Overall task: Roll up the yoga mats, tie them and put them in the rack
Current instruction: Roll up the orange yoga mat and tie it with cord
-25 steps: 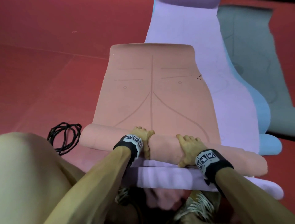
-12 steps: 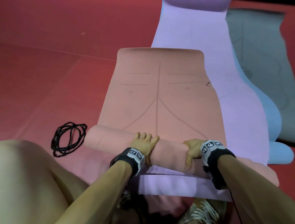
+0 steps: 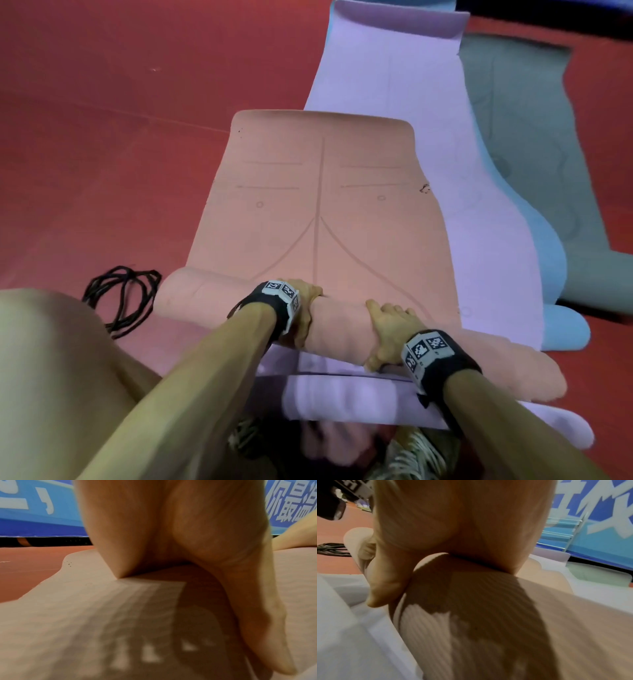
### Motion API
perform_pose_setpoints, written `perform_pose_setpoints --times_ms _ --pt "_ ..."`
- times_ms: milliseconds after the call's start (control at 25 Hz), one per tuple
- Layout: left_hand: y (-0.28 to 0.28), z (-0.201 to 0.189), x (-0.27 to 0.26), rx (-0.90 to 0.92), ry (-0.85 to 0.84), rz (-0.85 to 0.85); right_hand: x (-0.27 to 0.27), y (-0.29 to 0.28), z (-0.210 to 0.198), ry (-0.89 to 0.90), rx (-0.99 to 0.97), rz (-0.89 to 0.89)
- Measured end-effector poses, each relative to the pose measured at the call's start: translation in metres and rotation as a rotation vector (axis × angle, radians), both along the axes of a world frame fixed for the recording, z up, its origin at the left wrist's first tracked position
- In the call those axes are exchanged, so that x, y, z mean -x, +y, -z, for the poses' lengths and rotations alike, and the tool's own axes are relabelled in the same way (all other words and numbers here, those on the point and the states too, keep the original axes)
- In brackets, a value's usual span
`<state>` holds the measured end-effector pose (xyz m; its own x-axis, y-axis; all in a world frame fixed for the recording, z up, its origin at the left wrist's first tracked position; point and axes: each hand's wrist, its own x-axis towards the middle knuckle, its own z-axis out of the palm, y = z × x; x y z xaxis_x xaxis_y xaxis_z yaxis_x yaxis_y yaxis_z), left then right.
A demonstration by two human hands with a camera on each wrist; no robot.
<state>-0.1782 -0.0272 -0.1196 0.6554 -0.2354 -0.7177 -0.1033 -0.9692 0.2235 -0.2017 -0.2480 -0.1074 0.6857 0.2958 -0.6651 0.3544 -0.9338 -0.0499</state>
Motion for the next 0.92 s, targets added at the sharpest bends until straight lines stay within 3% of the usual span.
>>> perform_pose_setpoints --times_ms 200,400,600,760,920 --pt "-0.001 0.008 0.011 -0.056 -0.068 0.086 -0.010 0.002 0.002 0.065 -0.005 0.039" --pt "-0.004 0.015 0.042 -0.140 -0.313 0.150 -0.039 -0.001 0.001 0.244 -0.050 0.144" --pt "-0.008 0.018 0.048 -0.163 -0.358 0.144 -0.047 0.001 -0.003 0.344 -0.014 0.157" --pt "-0.008 0.014 0.036 -0.142 -0.303 0.139 -0.029 -0.001 0.004 0.240 -0.031 0.146" --pt "-0.006 0.005 0.013 -0.095 -0.193 0.092 -0.002 -0.001 -0.001 -0.035 0.007 -0.037"
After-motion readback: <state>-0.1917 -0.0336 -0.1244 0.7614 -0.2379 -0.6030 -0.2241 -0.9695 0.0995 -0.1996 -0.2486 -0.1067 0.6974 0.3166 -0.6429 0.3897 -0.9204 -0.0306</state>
